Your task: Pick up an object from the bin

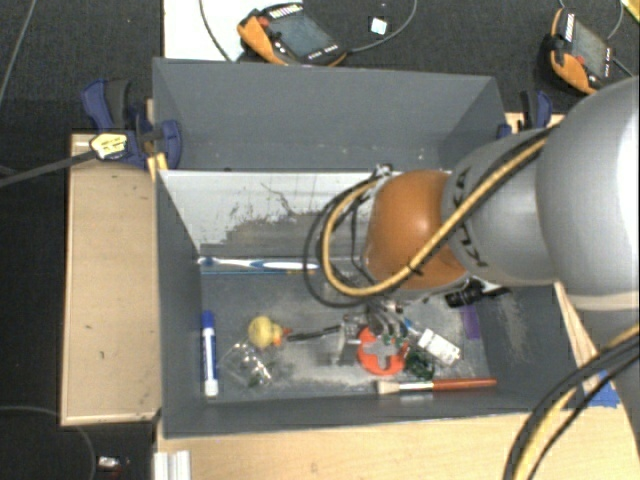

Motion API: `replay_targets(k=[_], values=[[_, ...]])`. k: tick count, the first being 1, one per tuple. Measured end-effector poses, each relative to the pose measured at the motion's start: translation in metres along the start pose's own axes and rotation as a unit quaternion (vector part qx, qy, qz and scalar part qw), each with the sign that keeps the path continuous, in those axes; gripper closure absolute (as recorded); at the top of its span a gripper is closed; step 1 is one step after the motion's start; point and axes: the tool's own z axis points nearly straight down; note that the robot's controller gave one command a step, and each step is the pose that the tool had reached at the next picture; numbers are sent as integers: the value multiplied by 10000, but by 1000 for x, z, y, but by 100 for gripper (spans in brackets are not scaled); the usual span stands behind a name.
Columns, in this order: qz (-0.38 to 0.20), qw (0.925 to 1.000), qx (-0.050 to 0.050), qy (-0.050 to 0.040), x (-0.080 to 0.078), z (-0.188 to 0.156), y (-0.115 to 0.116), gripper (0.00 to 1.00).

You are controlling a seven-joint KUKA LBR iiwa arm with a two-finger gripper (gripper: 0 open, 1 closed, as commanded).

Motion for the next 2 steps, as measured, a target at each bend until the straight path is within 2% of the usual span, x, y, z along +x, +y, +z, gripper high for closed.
replay_targets(k=[1, 2], values=[[115, 9999, 21, 89, 23, -1, -77, 100], [117, 9999, 21, 89, 23, -1, -77, 100]])
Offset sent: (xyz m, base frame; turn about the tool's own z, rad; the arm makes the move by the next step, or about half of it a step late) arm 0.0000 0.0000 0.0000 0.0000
